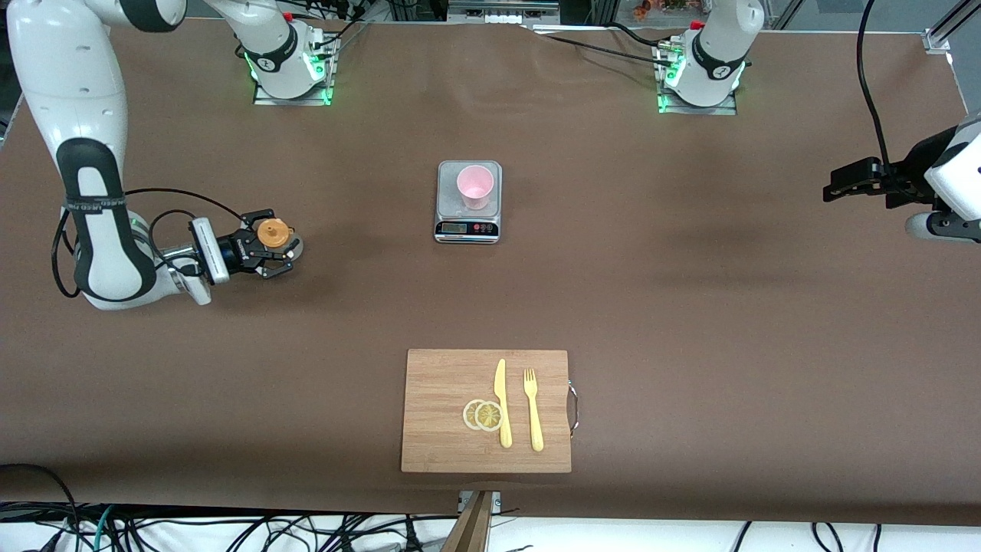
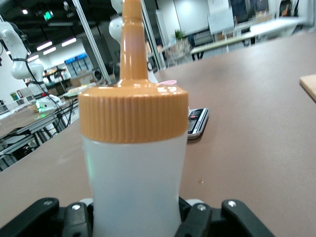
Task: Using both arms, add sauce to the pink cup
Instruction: 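Carry the sauce bottle back with the right gripper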
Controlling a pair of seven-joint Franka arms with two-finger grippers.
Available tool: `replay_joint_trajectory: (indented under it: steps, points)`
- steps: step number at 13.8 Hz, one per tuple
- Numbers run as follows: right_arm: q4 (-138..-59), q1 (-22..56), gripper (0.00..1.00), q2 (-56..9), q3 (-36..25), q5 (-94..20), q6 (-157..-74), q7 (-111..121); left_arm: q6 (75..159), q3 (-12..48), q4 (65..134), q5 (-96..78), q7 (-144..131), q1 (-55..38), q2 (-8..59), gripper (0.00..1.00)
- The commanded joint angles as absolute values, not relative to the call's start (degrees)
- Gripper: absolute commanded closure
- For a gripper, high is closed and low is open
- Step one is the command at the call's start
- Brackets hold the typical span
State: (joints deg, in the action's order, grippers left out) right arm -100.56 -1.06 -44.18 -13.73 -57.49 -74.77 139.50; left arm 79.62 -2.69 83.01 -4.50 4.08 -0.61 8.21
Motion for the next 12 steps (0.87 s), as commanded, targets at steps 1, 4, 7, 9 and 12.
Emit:
replay_joint_trajectory:
  steps: [1,4,7,9,12]
  points:
    - [-100.28,-2.37,1.00,-44.99,-14.15,-60.28,-71.46,143.34,79.19,-2.46,81.39,-3.96,4.83,-0.53,8.96,0.00]
    - [-99.76,-2.37,0.95,-45.61,-14.59,-60.65,-71.19,144.05,79.19,-2.37,81.39,-3.69,5.18,-0.61,8.96,0.00]
    - [-99.67,-2.46,0.19,-46.84,-14.68,-60.29,-71.19,143.88,79.19,-2.37,81.30,-3.69,5.19,-0.62,8.96,0.00]
    - [-99.23,-2.46,0.01,-47.11,-15.11,-59.94,-71.10,143.88,79.19,-2.37,81.30,-3.69,5.19,-0.62,8.96,0.00]
    - [-98.18,-2.37,0.01,-46.93,-15.38,-59.24,-70.93,143.27,79.19,-2.37,81.39,-3.60,5.19,-0.62,8.96,0.00]
